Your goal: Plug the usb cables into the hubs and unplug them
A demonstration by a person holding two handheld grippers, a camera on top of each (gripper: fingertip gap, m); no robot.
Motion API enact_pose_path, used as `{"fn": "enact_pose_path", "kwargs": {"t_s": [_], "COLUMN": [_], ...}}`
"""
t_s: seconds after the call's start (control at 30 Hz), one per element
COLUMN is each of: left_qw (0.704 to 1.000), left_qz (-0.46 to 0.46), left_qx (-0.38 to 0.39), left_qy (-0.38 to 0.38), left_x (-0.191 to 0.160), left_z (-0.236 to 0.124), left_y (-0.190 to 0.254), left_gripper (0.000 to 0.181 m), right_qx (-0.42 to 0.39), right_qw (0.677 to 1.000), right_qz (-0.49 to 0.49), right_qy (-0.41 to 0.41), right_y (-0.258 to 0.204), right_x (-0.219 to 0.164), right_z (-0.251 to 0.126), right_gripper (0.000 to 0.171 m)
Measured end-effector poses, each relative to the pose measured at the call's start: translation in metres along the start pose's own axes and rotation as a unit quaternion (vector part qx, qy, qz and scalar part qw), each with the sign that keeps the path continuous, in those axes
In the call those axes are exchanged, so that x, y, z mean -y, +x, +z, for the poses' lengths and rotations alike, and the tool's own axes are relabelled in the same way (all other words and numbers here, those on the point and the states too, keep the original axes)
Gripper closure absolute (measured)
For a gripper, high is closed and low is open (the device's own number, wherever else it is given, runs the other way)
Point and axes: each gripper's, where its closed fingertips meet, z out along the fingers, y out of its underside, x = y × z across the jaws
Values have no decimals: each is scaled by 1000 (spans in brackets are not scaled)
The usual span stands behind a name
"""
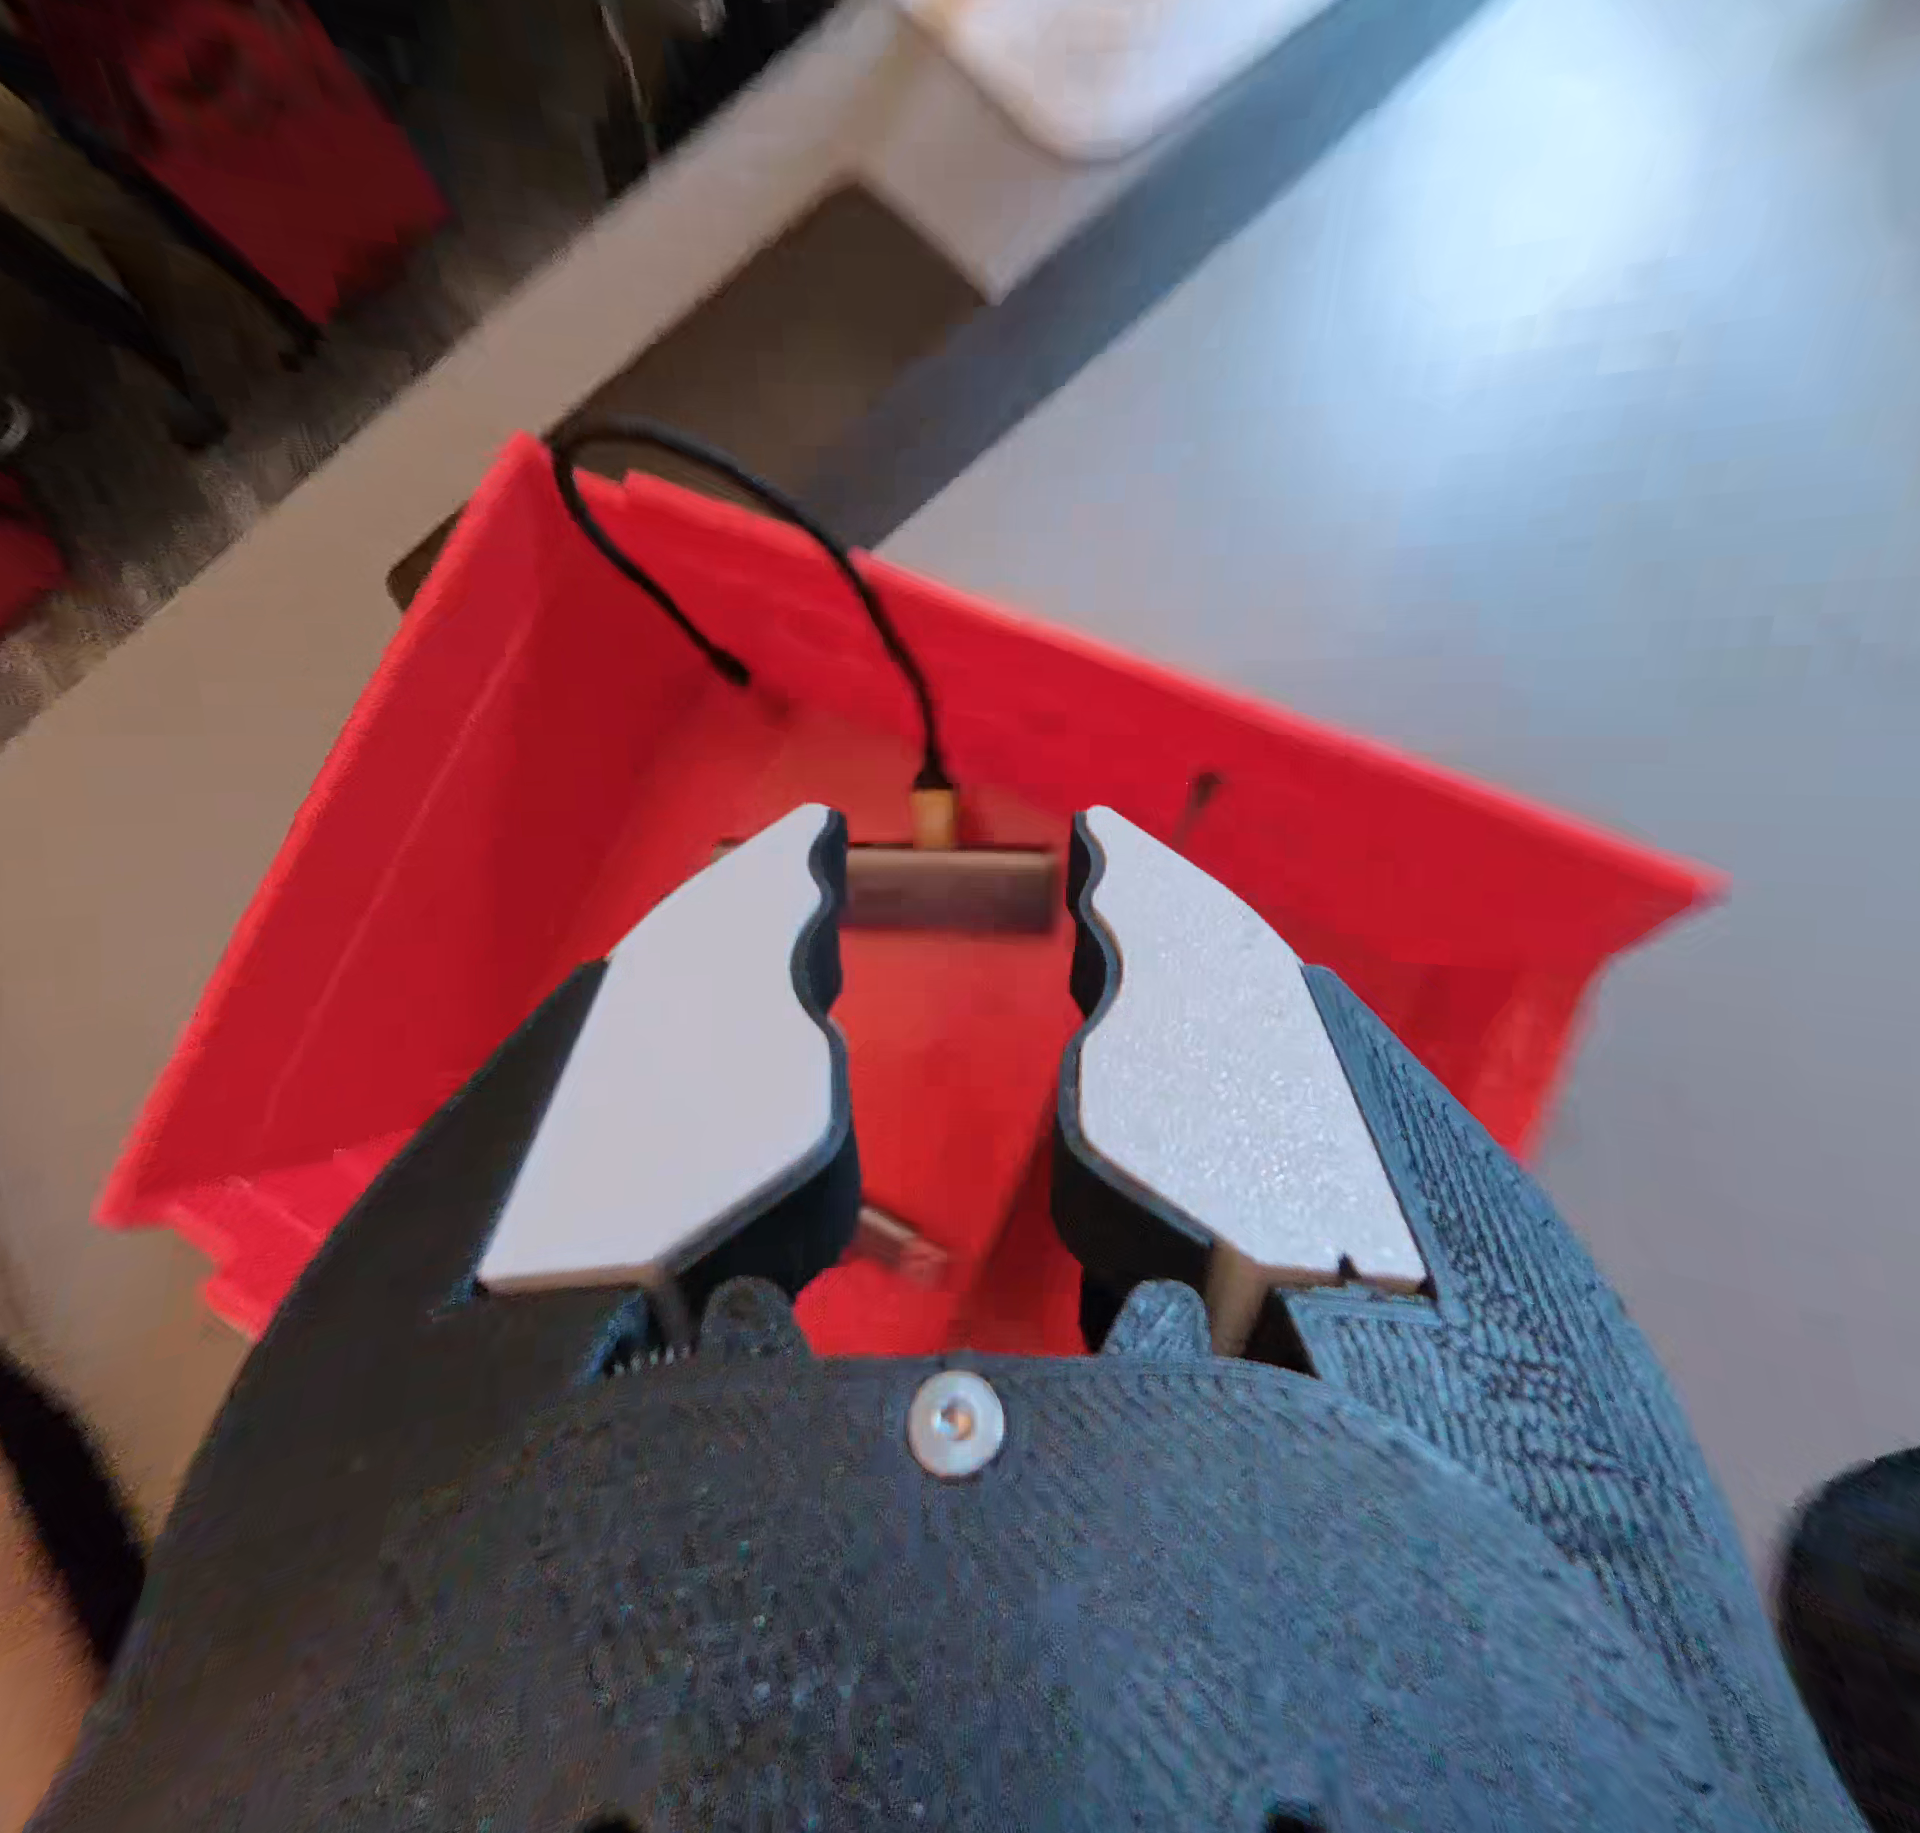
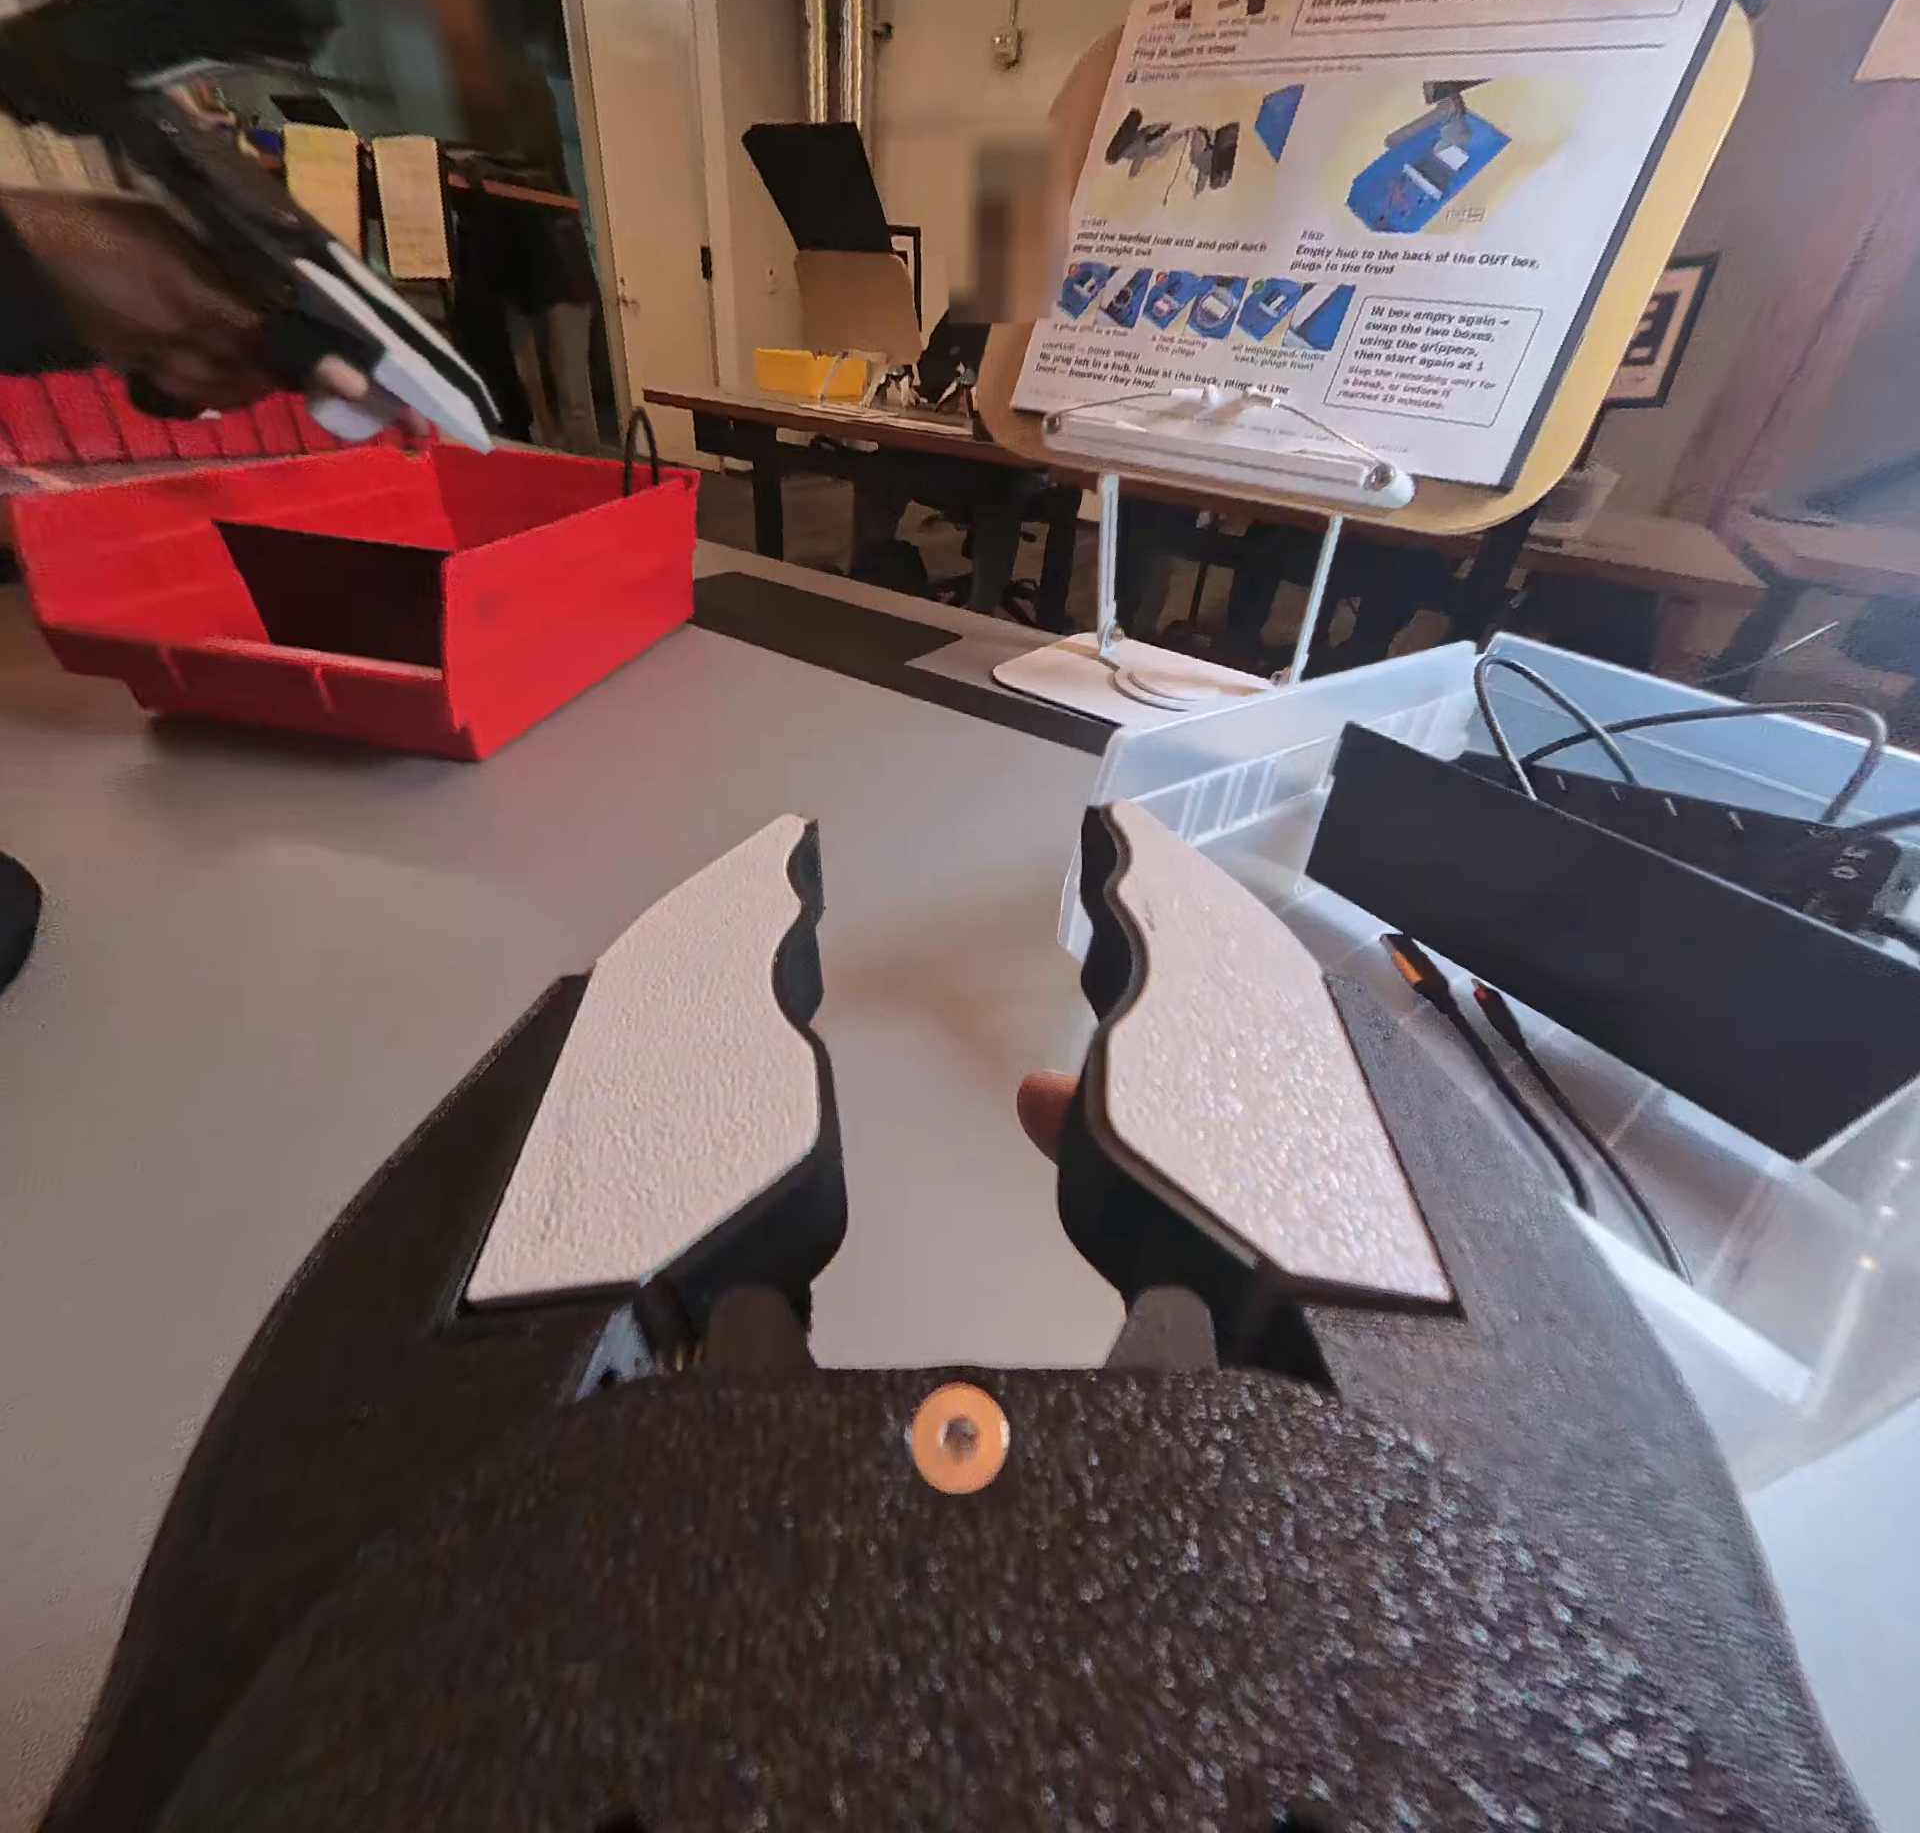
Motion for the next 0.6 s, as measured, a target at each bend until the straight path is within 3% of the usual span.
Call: {"fn": "enact_pose_path", "kwargs": {"t_s": [0.07, 0.17, 0.43, 0.6], "left_qw": [994, 957, 865, 879], "left_qz": [74, 210, 375, 356], "left_qx": [-7, -29, -106, -117], "left_qy": [-81, -200, -315, -295], "left_x": [-20, -53, -83, -86], "left_z": [30, 57, 87, 92], "left_y": [-18, -33, -36, -38], "left_gripper": [139, 134, 127, 140], "right_qx": [14, 8, 20, 12], "right_qw": [999, 996, 995, 994], "right_qz": [-28, -92, -94, -98], "right_qy": [-9, -4, -24, -36], "right_y": [-9, -15, -13, -9], "right_x": [-4, -6, -18, -24], "right_z": [2, 3, 9, 8], "right_gripper": [123, 125, 130, 132]}}
